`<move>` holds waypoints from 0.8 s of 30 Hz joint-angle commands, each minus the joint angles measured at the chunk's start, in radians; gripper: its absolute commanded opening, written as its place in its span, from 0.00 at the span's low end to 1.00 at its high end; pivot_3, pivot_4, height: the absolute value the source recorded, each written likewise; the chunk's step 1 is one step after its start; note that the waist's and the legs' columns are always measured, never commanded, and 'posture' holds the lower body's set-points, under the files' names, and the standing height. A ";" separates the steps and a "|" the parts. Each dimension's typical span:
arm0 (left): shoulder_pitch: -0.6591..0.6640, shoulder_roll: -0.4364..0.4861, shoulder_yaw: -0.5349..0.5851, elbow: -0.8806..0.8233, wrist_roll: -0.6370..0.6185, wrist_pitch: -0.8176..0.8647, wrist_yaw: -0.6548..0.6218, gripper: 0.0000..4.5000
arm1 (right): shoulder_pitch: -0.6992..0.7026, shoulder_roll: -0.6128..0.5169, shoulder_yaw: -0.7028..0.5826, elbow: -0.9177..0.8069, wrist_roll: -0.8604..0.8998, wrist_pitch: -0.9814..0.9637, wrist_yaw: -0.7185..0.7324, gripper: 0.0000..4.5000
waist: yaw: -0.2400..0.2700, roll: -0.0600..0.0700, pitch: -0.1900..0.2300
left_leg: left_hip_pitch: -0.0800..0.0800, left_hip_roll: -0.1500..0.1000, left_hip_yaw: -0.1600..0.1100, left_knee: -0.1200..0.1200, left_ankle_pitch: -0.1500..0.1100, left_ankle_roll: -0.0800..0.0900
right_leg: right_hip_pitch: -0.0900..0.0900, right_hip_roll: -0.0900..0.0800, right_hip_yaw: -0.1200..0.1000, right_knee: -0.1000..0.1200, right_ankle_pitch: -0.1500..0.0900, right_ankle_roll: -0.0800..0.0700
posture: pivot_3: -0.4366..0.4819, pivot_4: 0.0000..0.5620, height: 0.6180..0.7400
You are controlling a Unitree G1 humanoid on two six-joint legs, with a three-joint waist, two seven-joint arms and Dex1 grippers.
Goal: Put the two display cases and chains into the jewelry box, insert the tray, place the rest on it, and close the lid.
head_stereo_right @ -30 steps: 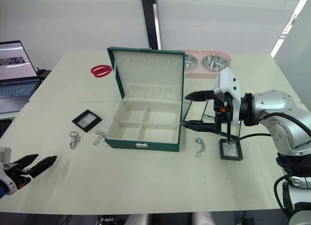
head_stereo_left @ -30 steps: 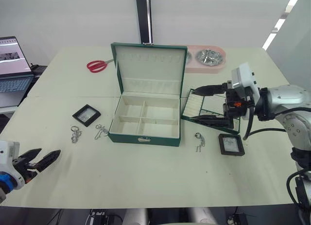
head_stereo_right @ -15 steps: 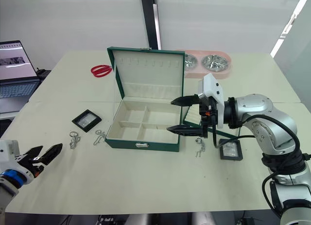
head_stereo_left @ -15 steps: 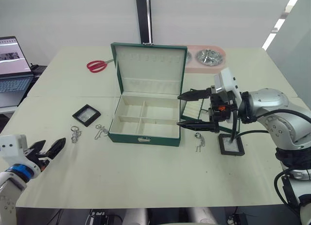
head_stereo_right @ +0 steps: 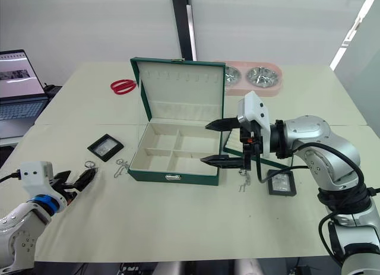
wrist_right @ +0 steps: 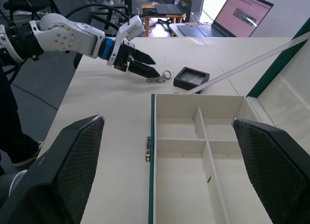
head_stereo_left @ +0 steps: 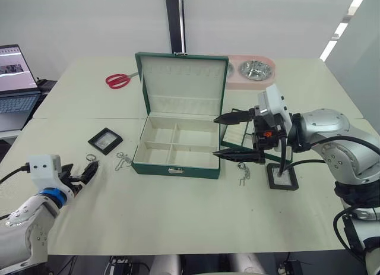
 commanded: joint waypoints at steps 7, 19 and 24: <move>-0.038 0.000 -0.041 -0.004 0.025 0.027 0.027 0.88 | 0.003 -0.009 -0.017 -0.048 0.015 0.009 -0.002 1.00 | 0.000 0.000 0.000 | 0.000 0.000 0.000 0.000 0.000 0.000 | 0.000 0.000 0.000 0.000 0.000 0.000 | 0.48 0.27 1.00; -0.069 -0.010 -0.036 0.013 0.016 0.091 0.049 0.88 | 0.003 -0.017 -0.020 -0.051 0.020 0.014 -0.002 1.00 | 0.000 0.000 0.000 | 0.000 0.000 0.000 0.000 0.000 0.000 | 0.000 0.000 0.000 0.000 0.000 0.000 | 0.48 0.27 1.00; -0.075 -0.017 -0.033 0.017 0.005 0.106 0.054 0.88 | -0.003 -0.010 -0.028 -0.050 0.034 0.027 -0.011 1.00 | 0.001 0.000 0.000 | 0.000 0.000 0.000 0.000 0.000 0.000 | 0.000 0.000 0.000 0.000 0.000 0.000 | 0.48 0.27 1.00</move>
